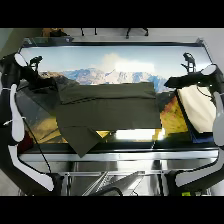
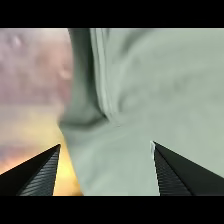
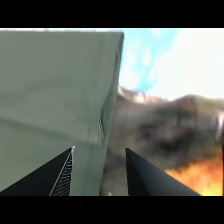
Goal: Fold the shirts.
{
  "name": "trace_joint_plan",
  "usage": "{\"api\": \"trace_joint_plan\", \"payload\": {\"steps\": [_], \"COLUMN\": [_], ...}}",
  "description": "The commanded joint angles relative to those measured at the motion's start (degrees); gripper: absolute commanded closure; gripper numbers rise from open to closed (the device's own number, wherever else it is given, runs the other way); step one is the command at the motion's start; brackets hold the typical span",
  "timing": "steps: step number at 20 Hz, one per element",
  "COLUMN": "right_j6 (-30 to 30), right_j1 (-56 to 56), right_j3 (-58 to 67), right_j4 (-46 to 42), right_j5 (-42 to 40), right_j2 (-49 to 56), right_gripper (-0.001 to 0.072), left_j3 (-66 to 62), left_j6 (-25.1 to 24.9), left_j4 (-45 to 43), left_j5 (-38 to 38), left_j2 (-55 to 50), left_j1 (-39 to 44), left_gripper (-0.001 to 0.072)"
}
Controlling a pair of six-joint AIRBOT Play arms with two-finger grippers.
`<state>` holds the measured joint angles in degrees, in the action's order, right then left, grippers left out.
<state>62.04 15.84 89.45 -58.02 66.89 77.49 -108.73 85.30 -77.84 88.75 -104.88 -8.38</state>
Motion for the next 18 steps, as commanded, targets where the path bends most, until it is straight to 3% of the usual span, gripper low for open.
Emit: {"api": "trace_joint_plan", "payload": {"steps": [1, 5, 8, 18], "right_j6": [2.05, 2.16, -1.99, -5.07], "right_j1": [8.00, 14.05, 12.76, 0.02], "right_j3": [-6.10, -24.09, -33.38, -36.44], "right_j4": [0.07, 0.17, 3.23, 6.88], "right_j5": [12.72, 10.93, 7.78, 0.72], "right_j2": [-4.13, -8.35, -7.85, -5.55], "right_gripper": [0.0326, 0.0321, 0.0314, 0.0315], "left_j3": [15.28, 40.94, 56.39, 79.84], "left_j6": [-0.85, -3.30, -3.41, -2.73], "left_j4": [7.08, 7.48, 7.56, 9.62], "left_j5": [1.16, -3.72, -6.56, -19.71], "left_j2": [10.75, 25.57, 33.59, 52.46], "left_j1": [-3.82, -7.39, -9.11, -5.75], "left_gripper": [0.0072, 0.0072, 0.0072, 0.0072]}}
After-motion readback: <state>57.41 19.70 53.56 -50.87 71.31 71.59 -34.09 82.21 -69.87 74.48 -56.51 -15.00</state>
